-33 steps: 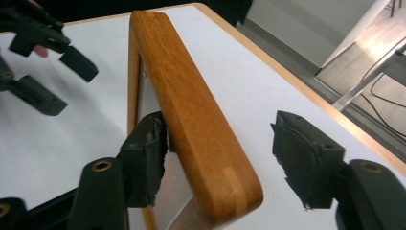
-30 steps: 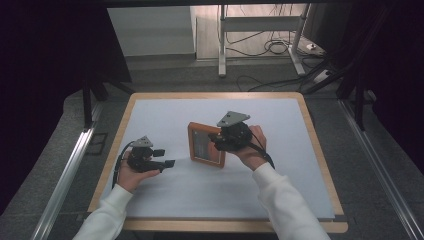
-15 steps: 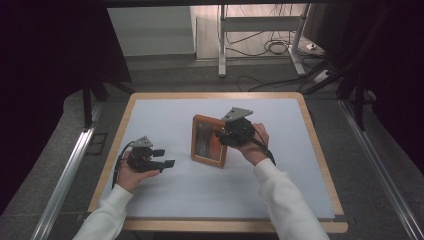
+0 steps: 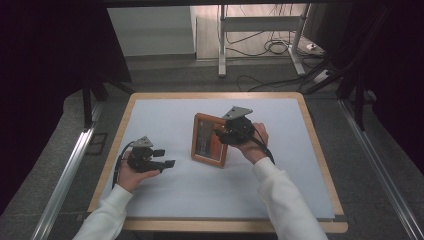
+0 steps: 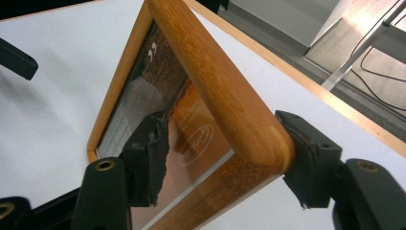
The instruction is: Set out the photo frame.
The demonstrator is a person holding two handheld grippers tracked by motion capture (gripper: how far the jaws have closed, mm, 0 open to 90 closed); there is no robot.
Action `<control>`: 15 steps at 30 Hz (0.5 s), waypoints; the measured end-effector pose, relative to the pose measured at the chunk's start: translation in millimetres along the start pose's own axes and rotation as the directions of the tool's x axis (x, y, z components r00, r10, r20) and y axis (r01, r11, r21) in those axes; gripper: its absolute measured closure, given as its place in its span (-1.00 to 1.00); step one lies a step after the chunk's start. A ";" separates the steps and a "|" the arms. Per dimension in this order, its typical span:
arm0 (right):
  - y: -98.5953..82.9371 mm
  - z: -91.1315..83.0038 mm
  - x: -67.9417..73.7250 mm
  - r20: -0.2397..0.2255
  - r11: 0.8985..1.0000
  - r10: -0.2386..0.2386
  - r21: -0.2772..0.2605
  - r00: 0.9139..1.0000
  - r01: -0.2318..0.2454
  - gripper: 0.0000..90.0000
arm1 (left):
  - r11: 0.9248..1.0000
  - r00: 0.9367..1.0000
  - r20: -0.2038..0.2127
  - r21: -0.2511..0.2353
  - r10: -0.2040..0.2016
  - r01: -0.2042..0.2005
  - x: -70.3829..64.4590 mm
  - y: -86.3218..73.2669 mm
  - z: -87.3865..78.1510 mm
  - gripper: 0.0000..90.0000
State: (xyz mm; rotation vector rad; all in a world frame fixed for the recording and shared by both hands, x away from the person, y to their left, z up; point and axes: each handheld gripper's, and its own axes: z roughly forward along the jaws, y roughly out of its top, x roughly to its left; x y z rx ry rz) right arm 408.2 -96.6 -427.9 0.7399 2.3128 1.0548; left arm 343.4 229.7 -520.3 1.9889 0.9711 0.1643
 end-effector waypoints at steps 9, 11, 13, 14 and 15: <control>-6.1 -4.2 -1.6 -0.015 0.999 0.040 -0.010 0.999 -0.040 -0.26 | 1.000 1.000 0.001 0.000 0.001 -0.001 0.0 -0.1 0.4 -0.35; -8.6 -6.7 -1.8 -0.029 0.999 0.053 -0.012 0.998 -0.053 -0.29 | 1.000 1.000 0.002 0.000 0.002 -0.002 -0.2 -0.1 0.5 -0.35; -11.7 -10.0 -0.9 -0.024 0.999 0.048 -0.010 0.999 -0.048 -0.31 | 1.000 1.000 0.002 0.001 0.002 -0.002 -0.2 0.0 0.6 -0.35; -13.5 -11.8 -0.5 -0.023 0.998 0.057 -0.013 0.998 -0.057 -0.33 | 1.000 1.000 0.003 0.000 0.001 -0.001 -0.4 0.0 0.7 -0.35; -15.7 -13.6 -0.7 -0.022 0.998 0.062 -0.015 0.998 -0.062 -0.34 | 1.000 1.000 0.002 0.004 0.006 -0.006 -0.2 0.1 0.5 -0.35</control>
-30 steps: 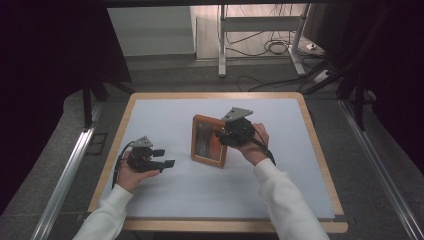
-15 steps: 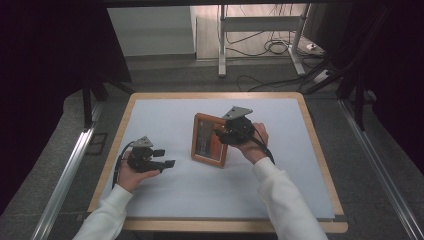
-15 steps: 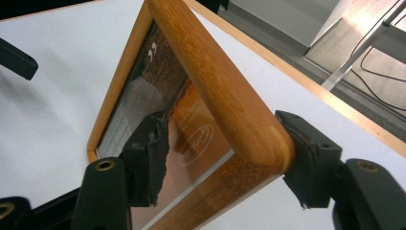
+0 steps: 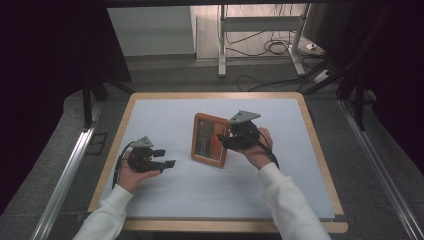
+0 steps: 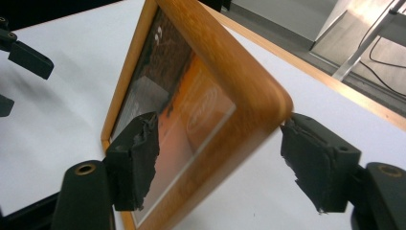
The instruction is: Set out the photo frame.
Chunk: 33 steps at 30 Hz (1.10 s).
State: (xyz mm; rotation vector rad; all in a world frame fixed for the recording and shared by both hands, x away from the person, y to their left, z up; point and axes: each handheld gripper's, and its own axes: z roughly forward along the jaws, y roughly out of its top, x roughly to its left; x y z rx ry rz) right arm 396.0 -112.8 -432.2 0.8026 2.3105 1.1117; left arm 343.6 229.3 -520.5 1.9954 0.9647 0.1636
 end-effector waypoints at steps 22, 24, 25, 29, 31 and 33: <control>-81.9 -41.8 10.3 -0.043 0.993 0.113 0.037 0.993 -0.111 -0.35 | 1.000 1.000 -0.006 0.015 0.009 -0.009 -4.9 0.4 6.0 -0.35; -88.8 -46.4 11.4 -0.042 0.992 0.122 0.042 0.992 -0.120 -0.35 | 1.000 1.000 -0.008 0.013 0.008 -0.008 -5.3 0.6 7.1 -0.35; -91.9 -48.5 11.9 -0.042 0.991 0.126 0.046 0.991 -0.124 -0.35 | 1.000 1.000 -0.008 0.010 0.005 -0.005 -5.7 0.6 7.5 -0.35; -103.2 -54.1 14.2 -0.045 0.990 0.133 0.046 0.990 -0.131 -0.35 | 1.000 1.000 -0.016 0.006 0.009 -0.009 -6.9 1.3 8.8 -0.35; -108.3 -55.4 16.2 -0.046 0.989 0.144 0.040 0.989 -0.142 -0.34 | 1.000 1.000 -0.015 0.009 0.008 -0.008 -7.5 1.5 9.7 -0.34; -112.7 -55.3 19.4 -0.055 0.989 0.147 0.033 0.988 -0.146 -0.26 | 1.000 1.000 -0.014 0.013 0.012 -0.012 -8.3 1.6 10.7 -0.35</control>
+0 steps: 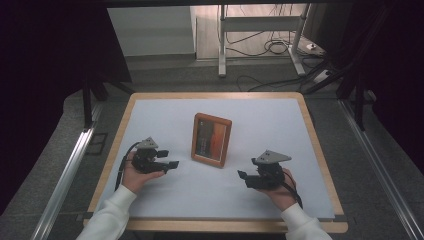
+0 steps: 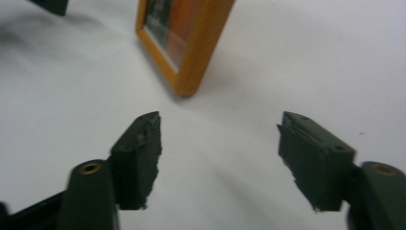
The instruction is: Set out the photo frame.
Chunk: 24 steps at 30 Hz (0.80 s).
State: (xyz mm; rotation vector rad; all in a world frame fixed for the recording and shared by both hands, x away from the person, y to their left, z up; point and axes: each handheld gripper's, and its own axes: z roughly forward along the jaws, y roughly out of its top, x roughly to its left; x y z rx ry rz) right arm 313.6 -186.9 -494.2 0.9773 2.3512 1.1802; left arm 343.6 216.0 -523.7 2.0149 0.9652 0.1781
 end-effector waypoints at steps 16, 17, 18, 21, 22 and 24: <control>11.8 40.5 32.4 -0.062 0.992 -0.100 0.066 0.993 0.104 1.00 | 1.000 1.000 0.008 0.001 0.005 -0.005 -0.7 -1.2 0.3 -0.35; 13.6 45.0 33.8 -0.065 0.991 -0.106 0.069 0.992 0.110 1.00 | 1.000 1.000 0.008 0.002 0.005 -0.005 -0.7 -1.2 0.3 -0.35; 15.9 50.1 35.6 -0.068 0.991 -0.111 0.073 0.991 0.116 1.00 | 1.000 1.000 0.008 0.002 0.006 -0.006 -0.6 -1.3 0.2 -0.35; 20.5 59.0 38.5 -0.075 0.990 -0.113 0.073 0.991 0.119 1.00 | 1.000 1.000 0.008 0.001 0.005 -0.005 -0.5 -1.3 -0.2 -0.35; 22.3 62.0 39.5 -0.078 0.989 -0.118 0.076 0.990 0.124 1.00 | 1.000 1.000 0.007 0.000 0.006 -0.006 -0.4 -1.3 -0.2 -0.35; 24.2 65.9 40.6 -0.077 0.989 -0.124 0.076 0.989 0.130 1.00 | 1.000 1.000 0.006 0.002 0.005 -0.005 0.0 -1.4 -0.1 -0.35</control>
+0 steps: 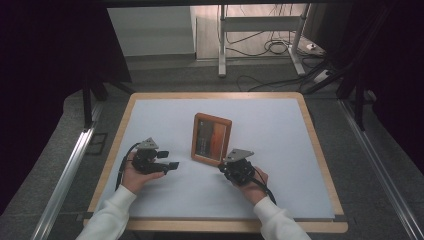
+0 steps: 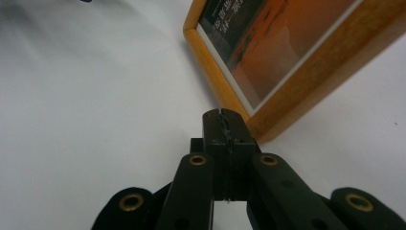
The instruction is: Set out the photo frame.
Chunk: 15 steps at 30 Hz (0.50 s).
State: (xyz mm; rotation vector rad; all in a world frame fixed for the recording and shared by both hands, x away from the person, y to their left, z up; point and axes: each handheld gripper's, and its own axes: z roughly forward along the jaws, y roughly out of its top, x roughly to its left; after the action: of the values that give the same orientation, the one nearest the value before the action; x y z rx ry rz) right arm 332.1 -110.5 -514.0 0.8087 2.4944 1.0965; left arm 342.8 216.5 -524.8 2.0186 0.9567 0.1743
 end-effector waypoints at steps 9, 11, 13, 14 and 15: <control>2.6 14.9 -10.6 0.015 1.000 0.029 0.011 0.999 -0.030 1.00 | 1.000 1.000 0.000 0.005 0.002 -0.002 -0.1 -0.3 1.4 -0.35; 2.1 15.1 -12.6 0.002 0.999 0.045 0.006 0.999 -0.045 1.00 | 1.000 1.000 0.001 0.007 0.003 -0.003 0.0 -0.4 1.5 -0.35; 2.3 14.7 -12.3 0.010 0.999 0.033 0.010 0.999 -0.033 1.00 | 1.000 1.000 0.001 0.007 0.003 -0.003 0.1 -0.5 1.6 -0.35; 2.2 14.6 -12.4 0.011 0.999 0.032 0.010 0.999 -0.032 1.00 | 1.000 1.000 0.001 0.008 0.003 -0.003 0.1 -0.5 1.6 -0.35; 2.1 14.6 -12.8 0.012 0.999 0.034 0.009 0.999 -0.034 1.00 | 1.000 1.000 0.001 0.008 0.003 -0.003 0.0 -0.6 1.6 -0.35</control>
State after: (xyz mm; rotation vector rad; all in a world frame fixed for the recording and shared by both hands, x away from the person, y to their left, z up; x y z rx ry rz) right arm 350.0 -108.7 -521.5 0.8602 2.4863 1.0891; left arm 343.2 215.7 -526.2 2.0275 0.9548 0.1717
